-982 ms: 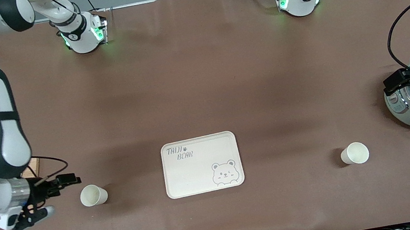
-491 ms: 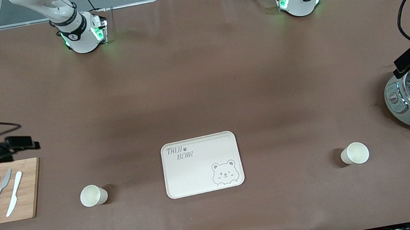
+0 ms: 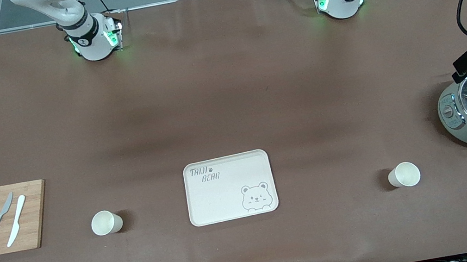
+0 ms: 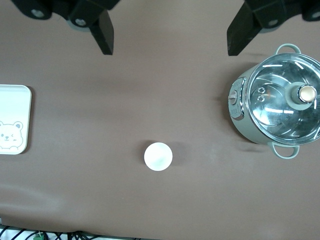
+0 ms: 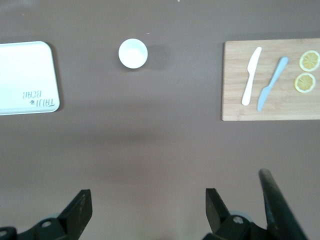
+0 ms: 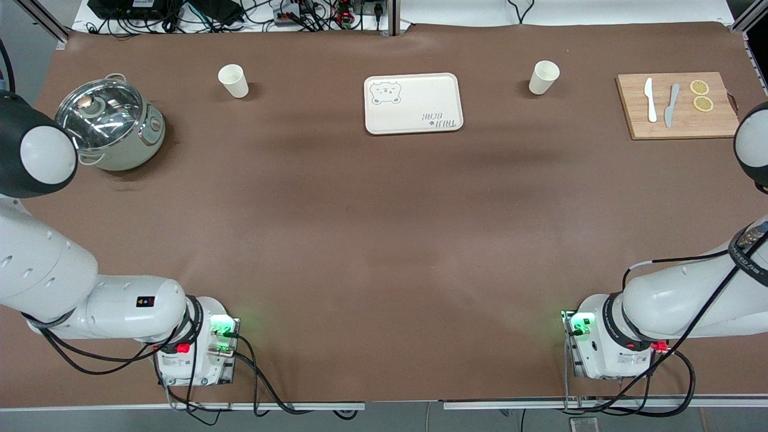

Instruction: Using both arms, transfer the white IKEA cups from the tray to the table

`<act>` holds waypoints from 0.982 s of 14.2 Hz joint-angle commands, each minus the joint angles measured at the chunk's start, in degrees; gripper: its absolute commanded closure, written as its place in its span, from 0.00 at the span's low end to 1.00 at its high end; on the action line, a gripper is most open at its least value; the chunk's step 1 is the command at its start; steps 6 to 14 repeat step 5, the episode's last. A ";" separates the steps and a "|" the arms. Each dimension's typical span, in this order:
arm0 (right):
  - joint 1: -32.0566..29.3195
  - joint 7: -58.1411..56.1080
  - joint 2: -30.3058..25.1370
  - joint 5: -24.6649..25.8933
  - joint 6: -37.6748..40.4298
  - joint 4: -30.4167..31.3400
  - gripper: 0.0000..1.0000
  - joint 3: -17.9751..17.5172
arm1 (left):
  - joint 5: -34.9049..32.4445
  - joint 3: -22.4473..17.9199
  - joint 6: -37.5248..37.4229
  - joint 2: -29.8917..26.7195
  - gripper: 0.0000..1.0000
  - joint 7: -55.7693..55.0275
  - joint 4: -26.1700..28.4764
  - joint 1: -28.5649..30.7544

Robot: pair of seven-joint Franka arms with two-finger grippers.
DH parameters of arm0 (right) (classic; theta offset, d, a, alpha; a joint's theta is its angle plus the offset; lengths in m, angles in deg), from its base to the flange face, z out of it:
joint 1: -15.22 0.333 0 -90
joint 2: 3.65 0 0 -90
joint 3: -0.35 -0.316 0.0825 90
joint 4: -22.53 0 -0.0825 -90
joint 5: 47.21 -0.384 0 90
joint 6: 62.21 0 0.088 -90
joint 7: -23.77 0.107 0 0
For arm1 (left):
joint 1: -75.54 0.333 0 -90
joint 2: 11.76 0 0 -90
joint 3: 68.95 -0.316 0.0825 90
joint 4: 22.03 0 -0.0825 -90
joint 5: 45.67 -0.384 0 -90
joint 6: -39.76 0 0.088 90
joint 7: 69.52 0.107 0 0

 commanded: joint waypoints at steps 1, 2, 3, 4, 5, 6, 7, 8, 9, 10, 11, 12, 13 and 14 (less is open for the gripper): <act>0.11 1.86 -1.72 1.78 -2.08 3.27 0.00 -0.06 | 0.77 0.10 -1.04 -0.47 0.00 0.49 -0.40 0.50; 0.11 1.86 -1.72 1.78 -1.82 3.27 0.00 -0.06 | 0.77 0.10 -1.04 -0.47 0.00 0.49 -0.40 0.50; 0.02 1.77 -1.89 1.78 -1.65 3.27 0.00 0.11 | 0.77 0.10 -1.13 -0.47 0.00 0.49 -0.40 0.50; -0.42 1.60 -1.90 1.78 -1.56 3.27 0.00 0.12 | 0.77 0.10 -1.22 -0.39 0.00 0.49 -0.40 0.50; -0.94 1.42 -1.90 1.78 -1.56 3.27 0.00 0.12 | 0.68 0.10 -1.48 -0.39 0.00 0.49 -0.40 0.50; -0.94 1.42 -1.90 1.78 -1.56 3.27 0.00 0.12 | 0.68 0.10 -1.48 -0.39 0.00 0.49 -0.40 0.50; -0.94 1.42 -1.90 1.78 -1.56 3.27 0.00 0.12 | 0.68 0.10 -1.48 -0.39 0.00 0.49 -0.40 0.50; -0.94 1.42 -1.90 1.78 -1.56 3.27 0.00 0.12 | 0.68 0.10 -1.48 -0.39 0.00 0.49 -0.40 0.50; -0.94 1.42 -1.90 1.78 -1.56 3.27 0.00 0.12 | 0.68 0.10 -1.48 -0.39 0.00 0.49 -0.40 0.50; -0.94 1.42 -1.90 1.78 -1.56 3.27 0.00 0.12 | 0.68 0.10 -1.48 -0.39 0.00 0.49 -0.40 0.50; -0.94 1.42 -1.90 1.78 -1.56 3.27 0.00 0.12 | 0.68 0.10 -1.48 -0.39 0.00 0.49 -0.40 0.50; -0.94 1.42 -1.90 1.78 -1.56 3.27 0.00 0.12 | 0.68 0.10 -1.48 -0.39 0.00 0.49 -0.40 0.50; -0.94 1.42 -1.90 1.78 -1.56 3.27 0.00 0.12 | 0.68 0.10 -1.48 -0.39 0.00 0.49 -0.40 0.50; -0.94 1.42 -1.90 1.78 -1.56 3.27 0.00 0.12 | 0.68 0.10 -1.48 -0.39 0.00 0.49 -0.40 0.50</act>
